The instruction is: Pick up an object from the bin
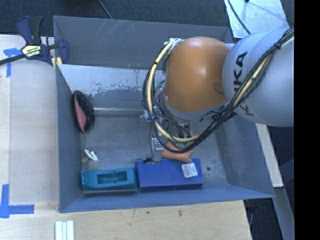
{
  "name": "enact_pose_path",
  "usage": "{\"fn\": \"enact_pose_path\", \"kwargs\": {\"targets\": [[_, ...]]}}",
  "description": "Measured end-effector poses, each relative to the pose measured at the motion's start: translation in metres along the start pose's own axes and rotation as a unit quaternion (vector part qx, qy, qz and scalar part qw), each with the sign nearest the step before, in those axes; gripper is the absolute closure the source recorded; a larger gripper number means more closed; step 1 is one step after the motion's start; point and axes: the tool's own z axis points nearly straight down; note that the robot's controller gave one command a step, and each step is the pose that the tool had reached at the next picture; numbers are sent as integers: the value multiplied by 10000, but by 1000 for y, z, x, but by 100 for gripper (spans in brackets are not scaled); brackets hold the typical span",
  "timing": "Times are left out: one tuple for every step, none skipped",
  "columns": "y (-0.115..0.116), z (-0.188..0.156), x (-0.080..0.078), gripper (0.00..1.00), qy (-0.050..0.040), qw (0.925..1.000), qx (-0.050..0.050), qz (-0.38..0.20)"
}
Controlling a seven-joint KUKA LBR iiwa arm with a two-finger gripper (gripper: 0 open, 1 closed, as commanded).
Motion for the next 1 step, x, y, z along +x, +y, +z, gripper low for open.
{"fn": "enact_pose_path", "kwargs": {"targets": [[0,-4,-2,0,-42,10000,-9,12]]}}
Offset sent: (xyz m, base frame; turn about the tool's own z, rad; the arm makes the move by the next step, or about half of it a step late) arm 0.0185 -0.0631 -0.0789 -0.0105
